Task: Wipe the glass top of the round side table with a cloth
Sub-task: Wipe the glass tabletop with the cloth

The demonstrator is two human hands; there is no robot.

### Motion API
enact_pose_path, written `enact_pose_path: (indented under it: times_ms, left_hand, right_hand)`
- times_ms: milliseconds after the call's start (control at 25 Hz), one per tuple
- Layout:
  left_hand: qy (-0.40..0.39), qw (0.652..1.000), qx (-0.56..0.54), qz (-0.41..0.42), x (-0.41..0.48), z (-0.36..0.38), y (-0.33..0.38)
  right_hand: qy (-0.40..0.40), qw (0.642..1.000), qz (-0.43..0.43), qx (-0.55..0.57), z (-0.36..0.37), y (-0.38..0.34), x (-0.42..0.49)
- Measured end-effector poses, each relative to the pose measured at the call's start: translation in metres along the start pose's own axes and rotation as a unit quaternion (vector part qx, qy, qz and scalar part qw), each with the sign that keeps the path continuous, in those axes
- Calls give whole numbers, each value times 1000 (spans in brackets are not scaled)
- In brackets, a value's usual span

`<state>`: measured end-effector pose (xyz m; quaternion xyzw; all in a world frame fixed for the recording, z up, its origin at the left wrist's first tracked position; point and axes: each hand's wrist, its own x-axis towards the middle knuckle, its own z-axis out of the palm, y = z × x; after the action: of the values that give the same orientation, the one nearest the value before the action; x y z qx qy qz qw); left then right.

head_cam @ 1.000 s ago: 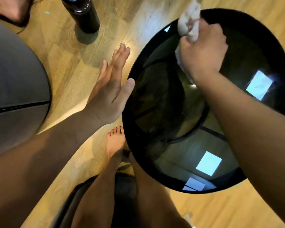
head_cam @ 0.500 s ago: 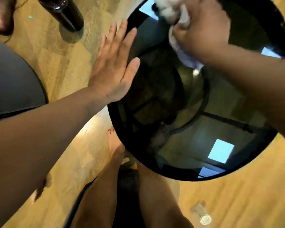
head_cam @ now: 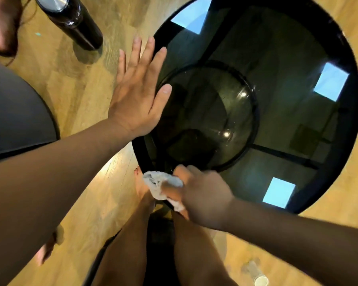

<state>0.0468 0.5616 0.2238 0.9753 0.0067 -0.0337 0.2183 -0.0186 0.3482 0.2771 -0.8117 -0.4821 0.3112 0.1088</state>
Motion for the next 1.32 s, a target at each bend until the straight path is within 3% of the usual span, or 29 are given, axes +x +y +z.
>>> enact_pose_path:
  times_ms: [80,160,240,400,440,520,640,680,760,800,880,960,1080,1160,1240,1320]
  left_hand:
    - [-18,997,57,41,-1,0,2]
    - [-36,993,86,65,-1,-1,4]
    - [-41,993,97,62,1,-2,4]
    - [-45,990,114,69,0,-3,4]
    - [-48,989,118,72,0,-2,4]
    - [-48,990,112,76,0,-2,4]
    - [-48,991,98,76,2,-2,3]
    - [-51,991,100,75,2,-2,3]
    - [-55,990,105,74,1,-2,4]
    - [-56,990,105,75,1,-2,4]
    - [-53,991,99,72,2,-2,5]
    - [-50,993,93,60,3,-4,5]
    - [-51,993,94,55,3,-3,5]
    - [-49,994,84,56,2,-1,5]
    - [-43,995,74,56,2,-1,5]
    - [-40,995,71,57,3,-1,5]
  right_hand:
    - [48,996,-20,-76,-35,52,26]
    - [182,967,131,-122,-81,122,63]
    - [252,903,318,-142,-120,179,85]
    - [355,814,459,-38,-115,171,99]
    - [349,816,456,-60,-99,146,93]
    - [309,877,364,-47,-50,81,62]
    - [90,989,116,10,1,-3,-4]
    - [24,999,26,-19,1,2,-15]
    - [19,997,-37,-70,-25,53,-10]
    - [70,993,-4,-92,-43,79,-1]
    - [203,957,164,-126,-83,135,21]
    - [242,908,328,-99,-112,179,34]
    - [291,878,375,57,-125,190,26]
    - [338,834,400,175,-126,183,11]
    - [352,794,448,214,-122,179,-3]
    - [354,777,459,243,-117,175,-15]
